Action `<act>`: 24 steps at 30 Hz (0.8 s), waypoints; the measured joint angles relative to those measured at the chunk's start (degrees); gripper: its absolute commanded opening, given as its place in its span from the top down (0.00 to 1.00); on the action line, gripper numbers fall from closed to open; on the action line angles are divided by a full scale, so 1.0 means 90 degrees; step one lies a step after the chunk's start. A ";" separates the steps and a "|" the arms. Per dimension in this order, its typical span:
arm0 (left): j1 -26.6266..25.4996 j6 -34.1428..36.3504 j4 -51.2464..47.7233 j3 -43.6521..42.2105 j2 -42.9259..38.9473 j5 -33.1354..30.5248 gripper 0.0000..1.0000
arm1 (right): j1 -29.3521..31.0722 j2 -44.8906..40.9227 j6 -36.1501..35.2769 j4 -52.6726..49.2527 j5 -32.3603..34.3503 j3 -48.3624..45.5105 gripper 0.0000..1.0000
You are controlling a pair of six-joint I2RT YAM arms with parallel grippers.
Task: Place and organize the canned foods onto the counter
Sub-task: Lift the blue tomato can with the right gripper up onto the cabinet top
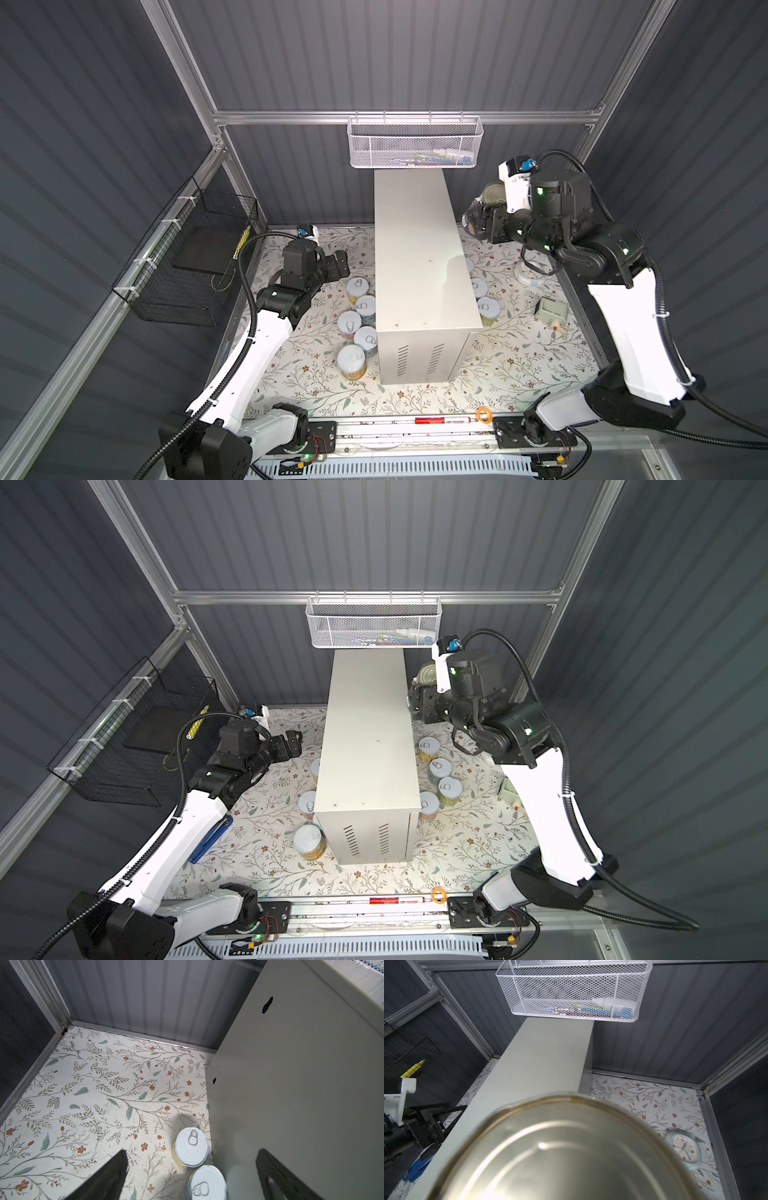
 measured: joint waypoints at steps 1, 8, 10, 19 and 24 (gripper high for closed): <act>0.0000 0.0000 0.0000 0.0000 0.0000 0.0000 0.03 | 0.0039 0.0100 -0.0007 -0.0002 -0.0029 0.0090 1.00; 0.0000 -0.0002 0.0051 0.0000 0.0036 0.0000 0.03 | 0.0316 0.0860 -0.0032 -0.0085 -0.0214 0.0675 1.00; 0.0000 0.0000 0.0053 0.0000 0.0061 0.0000 0.03 | 0.0355 0.1049 -0.0029 -0.0153 -0.0236 0.0760 1.00; 0.0000 0.0002 0.0172 0.0000 0.0325 0.0155 0.01 | 0.0393 0.1642 -0.0027 -0.0454 -0.0204 0.1117 1.00; 0.0000 0.0032 0.0182 0.0022 0.0393 0.0265 0.01 | 0.0393 0.1790 -0.0022 -0.0593 -0.0126 0.1246 0.94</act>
